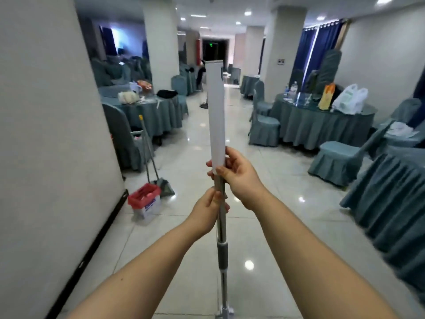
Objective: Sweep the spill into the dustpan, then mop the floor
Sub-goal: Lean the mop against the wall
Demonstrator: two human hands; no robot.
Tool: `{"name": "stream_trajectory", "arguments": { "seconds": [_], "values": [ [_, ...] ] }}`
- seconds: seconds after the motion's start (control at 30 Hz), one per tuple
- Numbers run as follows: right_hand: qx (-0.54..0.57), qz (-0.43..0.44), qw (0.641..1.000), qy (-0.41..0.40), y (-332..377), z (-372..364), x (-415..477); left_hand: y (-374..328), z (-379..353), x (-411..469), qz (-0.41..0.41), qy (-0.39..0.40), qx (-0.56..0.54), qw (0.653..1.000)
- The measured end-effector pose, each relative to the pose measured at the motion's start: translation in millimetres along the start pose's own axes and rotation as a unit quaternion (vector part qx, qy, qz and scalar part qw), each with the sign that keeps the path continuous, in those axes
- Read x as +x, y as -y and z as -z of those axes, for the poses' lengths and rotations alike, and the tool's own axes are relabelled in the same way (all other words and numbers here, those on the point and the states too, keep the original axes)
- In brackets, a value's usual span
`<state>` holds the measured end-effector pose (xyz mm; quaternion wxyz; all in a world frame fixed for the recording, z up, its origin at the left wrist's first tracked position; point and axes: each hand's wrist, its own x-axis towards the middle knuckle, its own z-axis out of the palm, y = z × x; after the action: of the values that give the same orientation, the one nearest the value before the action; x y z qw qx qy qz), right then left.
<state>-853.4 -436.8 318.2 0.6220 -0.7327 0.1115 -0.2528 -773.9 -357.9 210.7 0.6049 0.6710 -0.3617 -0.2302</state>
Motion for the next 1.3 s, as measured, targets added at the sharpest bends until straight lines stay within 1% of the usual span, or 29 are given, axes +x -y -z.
{"name": "stream_trajectory", "arguments": {
  "seconds": [0.2, 0.37, 0.47, 0.57, 0.67, 0.77, 0.83, 0.9, 0.97, 1.03, 1.2, 1.3],
  "values": [
    [0.020, 0.028, 0.990, 0.140, 24, -156, 22, 5, 149, -59, 0.029, -0.146, 0.018, 0.989],
    [0.040, 0.047, 0.971, 0.231, 38, -297, 24, 4, 275, -131, 0.055, -0.225, 0.024, 0.972],
    [0.053, 0.064, 0.954, 0.287, 43, -385, 14, 10, 347, -186, 0.084, -0.269, 0.043, 0.958],
    [0.070, 0.067, 0.935, 0.341, 46, -472, -3, 23, 412, -243, 0.101, -0.316, 0.023, 0.943],
    [0.074, 0.071, 0.913, 0.396, 47, -555, -20, 32, 470, -298, 0.121, -0.368, 0.009, 0.922],
    [0.084, 0.080, 0.894, 0.434, 47, -628, -36, 47, 519, -344, 0.137, -0.418, 0.014, 0.898],
    [0.071, 0.098, 0.894, 0.431, 46, -640, -37, 49, 528, -354, 0.148, -0.424, 0.028, 0.893],
    [0.079, 0.080, 0.867, 0.486, 46, -713, -52, 69, 574, -395, 0.164, -0.492, 0.015, 0.855],
    [0.078, 0.090, 0.866, 0.486, 46, -720, -56, 73, 581, -402, 0.166, -0.495, 0.017, 0.853],
    [0.092, 0.084, 0.863, 0.490, 44, -743, -53, 82, 596, -406, 0.167, -0.507, 0.015, 0.846],
    [0.105, 0.064, 0.839, 0.531, 25, -787, -23, 100, 632, -399, 0.174, -0.535, 0.002, 0.827],
    [0.115, 0.057, 0.818, 0.561, 15, -803, -4, 110, 643, -387, 0.177, -0.547, 0.005, 0.818]
  ]
}}
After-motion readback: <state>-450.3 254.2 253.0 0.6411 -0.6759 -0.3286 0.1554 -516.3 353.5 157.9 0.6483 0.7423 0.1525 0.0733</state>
